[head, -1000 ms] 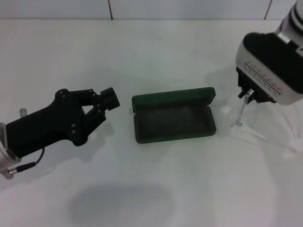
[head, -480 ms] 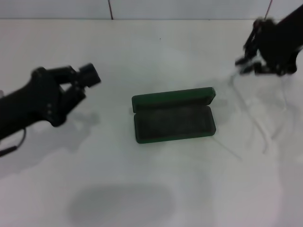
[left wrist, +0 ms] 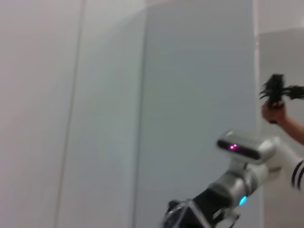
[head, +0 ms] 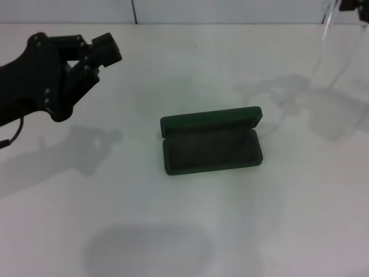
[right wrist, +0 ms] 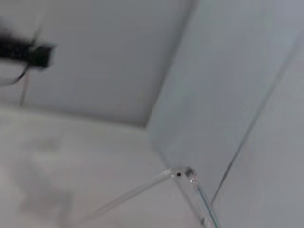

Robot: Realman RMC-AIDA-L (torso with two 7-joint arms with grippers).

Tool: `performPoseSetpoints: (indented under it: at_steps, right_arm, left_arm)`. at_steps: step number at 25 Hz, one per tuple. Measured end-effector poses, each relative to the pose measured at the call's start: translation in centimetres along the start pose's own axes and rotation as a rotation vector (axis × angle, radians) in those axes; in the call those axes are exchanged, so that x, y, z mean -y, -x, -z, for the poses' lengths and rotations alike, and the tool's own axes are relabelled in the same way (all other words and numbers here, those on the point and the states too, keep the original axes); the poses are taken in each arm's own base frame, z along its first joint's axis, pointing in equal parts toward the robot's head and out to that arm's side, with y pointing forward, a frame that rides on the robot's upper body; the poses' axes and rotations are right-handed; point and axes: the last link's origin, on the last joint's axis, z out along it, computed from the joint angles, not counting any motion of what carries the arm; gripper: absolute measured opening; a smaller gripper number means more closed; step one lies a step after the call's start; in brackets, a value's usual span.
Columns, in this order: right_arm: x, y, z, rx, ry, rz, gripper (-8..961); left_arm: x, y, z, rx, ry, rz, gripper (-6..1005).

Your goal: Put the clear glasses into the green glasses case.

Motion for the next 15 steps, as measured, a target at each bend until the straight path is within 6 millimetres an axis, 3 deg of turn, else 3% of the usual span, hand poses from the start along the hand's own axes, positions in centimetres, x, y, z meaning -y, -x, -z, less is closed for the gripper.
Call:
performPoseSetpoints:
  at_steps: [3,4,8,15]
  right_arm:
    - [-0.2,-1.1,0.0,0.052,-0.031,-0.095,108]
    - [-0.6,-2.2,-0.3,0.112,-0.041,-0.204,108]
    - [-1.2,-2.9,-1.0,0.194,-0.011,-0.318,108]
    - [-1.9,-3.1,-4.4,0.193,0.094,-0.492,107]
  left_arm:
    - [-0.3,-0.3,-0.9,0.004,0.060,-0.007,53]
    - [-0.3,-0.3,-1.2,0.008,0.077,-0.008,53]
    - [-0.3,-0.4,-2.6,0.027,0.142,-0.014,53]
    - [-0.5,-0.4,-3.7,0.028,0.187,-0.014,53]
